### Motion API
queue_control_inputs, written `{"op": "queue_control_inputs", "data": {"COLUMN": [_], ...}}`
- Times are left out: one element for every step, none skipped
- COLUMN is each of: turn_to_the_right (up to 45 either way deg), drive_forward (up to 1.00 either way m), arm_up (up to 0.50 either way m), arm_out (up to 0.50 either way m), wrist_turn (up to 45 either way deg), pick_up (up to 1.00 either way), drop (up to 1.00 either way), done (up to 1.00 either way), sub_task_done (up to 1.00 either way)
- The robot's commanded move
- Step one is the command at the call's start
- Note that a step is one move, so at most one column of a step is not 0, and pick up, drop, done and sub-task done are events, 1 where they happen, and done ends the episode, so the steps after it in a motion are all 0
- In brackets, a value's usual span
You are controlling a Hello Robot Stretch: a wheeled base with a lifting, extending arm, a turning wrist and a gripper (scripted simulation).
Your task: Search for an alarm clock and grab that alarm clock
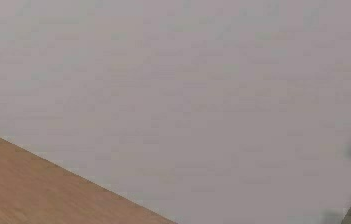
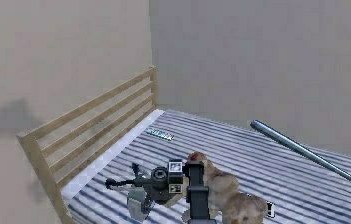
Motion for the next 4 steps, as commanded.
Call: {"op": "queue_control_inputs", "data": {"turn_to_the_right": [0.0,0.0,0.0,0.0], "drive_forward": [0.0,0.0,0.0,0.0], "arm_up": [0.0,-0.3,0.0,0.1], "arm_out": [0.0,0.0,0.0,0.0], "wrist_turn": [12.0,0.0,0.0,0.0], "pick_up": [0.0,0.0,1.0,0.0], "drop": [0.0,0.0,0.0,0.0], "done": [0.0,0.0,0.0,0.0], "sub_task_done": [0.0,0.0,0.0,0.0]}}
